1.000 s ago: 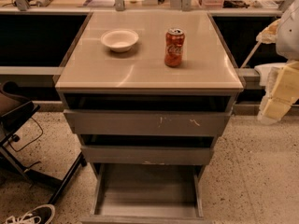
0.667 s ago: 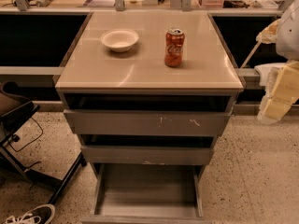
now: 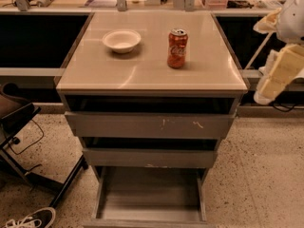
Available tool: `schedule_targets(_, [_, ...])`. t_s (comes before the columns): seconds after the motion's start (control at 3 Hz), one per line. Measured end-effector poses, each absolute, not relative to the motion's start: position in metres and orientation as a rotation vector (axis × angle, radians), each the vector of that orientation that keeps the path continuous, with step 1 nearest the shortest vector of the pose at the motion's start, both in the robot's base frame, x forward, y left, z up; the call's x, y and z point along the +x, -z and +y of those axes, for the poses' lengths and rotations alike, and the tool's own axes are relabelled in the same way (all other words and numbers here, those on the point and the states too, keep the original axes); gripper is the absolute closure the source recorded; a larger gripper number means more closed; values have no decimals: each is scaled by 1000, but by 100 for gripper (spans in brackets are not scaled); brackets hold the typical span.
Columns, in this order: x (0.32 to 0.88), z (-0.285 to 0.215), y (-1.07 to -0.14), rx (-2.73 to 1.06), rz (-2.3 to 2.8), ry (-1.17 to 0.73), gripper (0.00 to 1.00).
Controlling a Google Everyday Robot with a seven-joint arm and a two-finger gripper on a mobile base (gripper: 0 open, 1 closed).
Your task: Place coke can into bottom drawer
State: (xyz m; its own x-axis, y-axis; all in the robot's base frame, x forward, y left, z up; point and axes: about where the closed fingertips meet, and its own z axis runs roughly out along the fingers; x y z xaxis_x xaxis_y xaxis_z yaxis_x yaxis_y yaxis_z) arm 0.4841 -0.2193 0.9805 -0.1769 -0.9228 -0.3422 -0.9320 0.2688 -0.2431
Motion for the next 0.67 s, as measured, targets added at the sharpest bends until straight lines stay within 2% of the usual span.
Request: schedule_targets(0.67, [568, -238, -975, -1515, 1975, -272, 0])
